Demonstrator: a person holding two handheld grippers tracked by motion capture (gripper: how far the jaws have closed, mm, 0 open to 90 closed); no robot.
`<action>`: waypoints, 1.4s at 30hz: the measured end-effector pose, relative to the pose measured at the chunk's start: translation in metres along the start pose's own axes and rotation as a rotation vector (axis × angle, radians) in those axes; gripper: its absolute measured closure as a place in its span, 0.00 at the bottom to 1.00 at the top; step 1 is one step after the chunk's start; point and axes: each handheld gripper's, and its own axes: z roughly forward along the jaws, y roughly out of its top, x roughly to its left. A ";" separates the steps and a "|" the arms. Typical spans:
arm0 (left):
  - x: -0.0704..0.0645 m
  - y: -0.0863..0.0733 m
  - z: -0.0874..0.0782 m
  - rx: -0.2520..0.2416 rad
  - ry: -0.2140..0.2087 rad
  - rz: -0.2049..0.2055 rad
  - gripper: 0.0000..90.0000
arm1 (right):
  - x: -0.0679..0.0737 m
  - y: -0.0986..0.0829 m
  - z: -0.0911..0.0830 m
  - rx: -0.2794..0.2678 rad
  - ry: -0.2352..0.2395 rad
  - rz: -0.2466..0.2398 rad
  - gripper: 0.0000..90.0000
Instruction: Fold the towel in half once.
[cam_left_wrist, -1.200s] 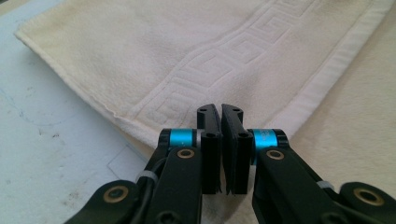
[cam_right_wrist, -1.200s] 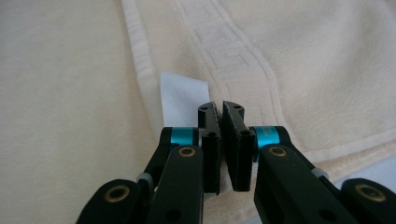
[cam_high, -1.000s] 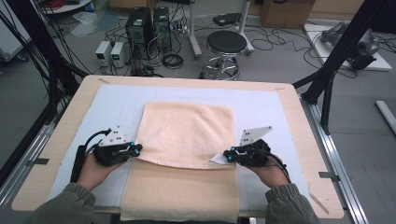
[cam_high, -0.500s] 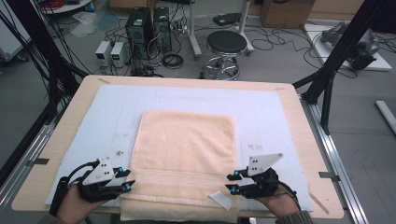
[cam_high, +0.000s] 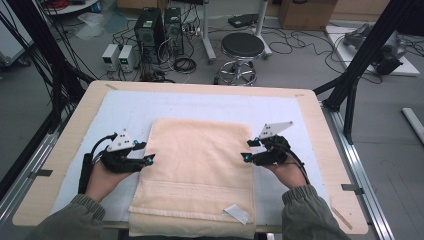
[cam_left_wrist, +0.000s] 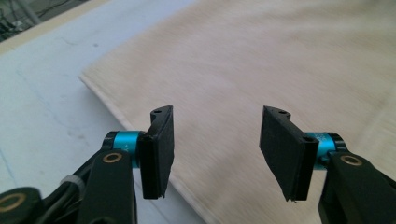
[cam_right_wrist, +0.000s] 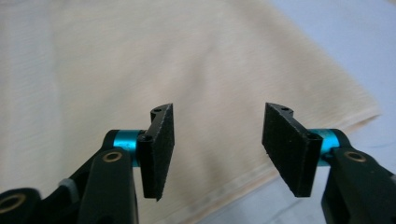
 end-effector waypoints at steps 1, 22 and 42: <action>0.006 0.004 0.004 0.004 0.010 -0.010 0.48 | -0.005 0.003 0.002 0.002 -0.009 0.004 0.47; 0.079 0.006 0.096 0.131 0.105 -0.194 0.45 | -0.077 -0.001 0.057 0.092 -0.132 0.122 0.37; 0.101 0.068 0.080 0.032 0.206 -0.136 0.94 | -0.101 0.070 0.056 0.018 -0.132 0.080 0.93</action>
